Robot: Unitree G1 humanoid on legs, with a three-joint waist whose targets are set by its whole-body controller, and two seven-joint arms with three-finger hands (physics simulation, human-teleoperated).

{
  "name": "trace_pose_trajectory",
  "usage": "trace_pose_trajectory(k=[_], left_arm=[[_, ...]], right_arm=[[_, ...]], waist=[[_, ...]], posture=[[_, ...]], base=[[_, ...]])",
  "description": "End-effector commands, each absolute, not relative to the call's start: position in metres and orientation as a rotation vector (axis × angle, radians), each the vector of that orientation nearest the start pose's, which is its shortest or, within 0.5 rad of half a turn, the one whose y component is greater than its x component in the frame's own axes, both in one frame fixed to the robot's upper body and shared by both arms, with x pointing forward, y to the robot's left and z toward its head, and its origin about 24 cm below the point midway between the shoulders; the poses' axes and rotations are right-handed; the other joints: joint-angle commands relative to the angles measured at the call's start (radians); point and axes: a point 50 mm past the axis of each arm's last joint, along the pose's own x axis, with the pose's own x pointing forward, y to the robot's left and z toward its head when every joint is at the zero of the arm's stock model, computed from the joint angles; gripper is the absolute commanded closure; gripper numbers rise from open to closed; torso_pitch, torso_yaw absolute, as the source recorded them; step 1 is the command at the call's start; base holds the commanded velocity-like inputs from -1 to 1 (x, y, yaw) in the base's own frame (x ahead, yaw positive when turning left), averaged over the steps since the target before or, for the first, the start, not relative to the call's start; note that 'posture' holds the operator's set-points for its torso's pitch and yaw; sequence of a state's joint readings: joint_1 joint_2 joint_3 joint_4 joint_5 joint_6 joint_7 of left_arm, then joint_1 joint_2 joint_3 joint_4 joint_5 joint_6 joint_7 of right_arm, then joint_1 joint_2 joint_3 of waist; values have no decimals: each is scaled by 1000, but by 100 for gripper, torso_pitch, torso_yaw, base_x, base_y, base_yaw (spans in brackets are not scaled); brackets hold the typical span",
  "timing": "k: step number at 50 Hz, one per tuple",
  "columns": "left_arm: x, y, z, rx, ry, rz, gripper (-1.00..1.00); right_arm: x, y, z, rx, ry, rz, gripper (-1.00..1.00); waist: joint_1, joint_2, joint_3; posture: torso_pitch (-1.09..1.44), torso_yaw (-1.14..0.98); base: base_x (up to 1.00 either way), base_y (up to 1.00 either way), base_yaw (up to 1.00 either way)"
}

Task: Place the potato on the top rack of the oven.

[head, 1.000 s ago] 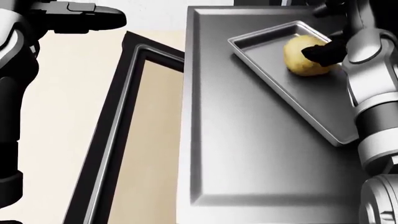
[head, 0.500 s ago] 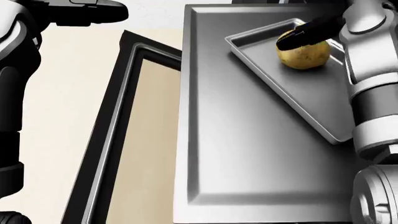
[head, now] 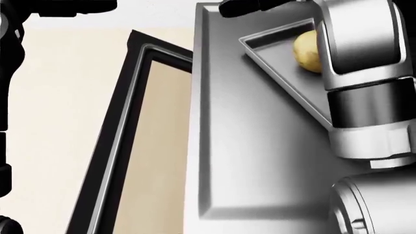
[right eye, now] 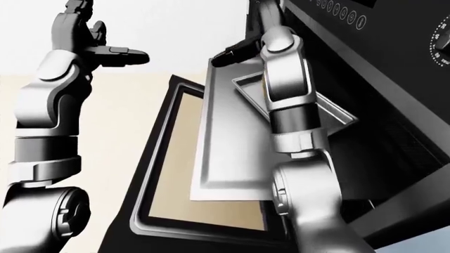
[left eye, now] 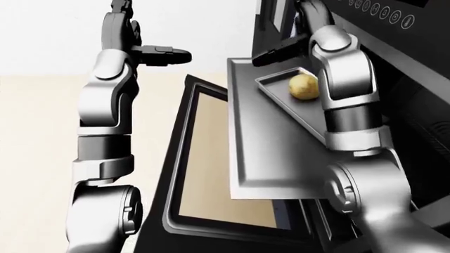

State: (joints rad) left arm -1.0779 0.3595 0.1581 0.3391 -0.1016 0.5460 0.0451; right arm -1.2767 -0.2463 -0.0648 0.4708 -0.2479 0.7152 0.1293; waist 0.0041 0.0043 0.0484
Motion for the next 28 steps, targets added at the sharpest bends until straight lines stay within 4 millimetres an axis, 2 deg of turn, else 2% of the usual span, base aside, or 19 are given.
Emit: trace_pose_trajectory(k=[1,10,21,28], left_arm=[[376,189,313,109,-328,114,-100],[371,191,321,151,-377,126,-100],[359,188,346,134,-532,140,-100],[354,187,356,134,-603,141,-100]], right_arm=[[386,-133,339,-388,-193,-28,-100],[375,-122,354,-382,-278,2,-100],[361,-119,380,-352,-442,-17,-100],[357,-116,385,-389,-519,-30,-100]], waist=[[-1,3,-34],[-3,8,-29],[-5,9,-24],[-7,10,-21]], posture=[[0,0],[0,0],[0,0],[0,0]], base=[[0,0,0],[0,0,0],[0,0,0],[0,0,0]])
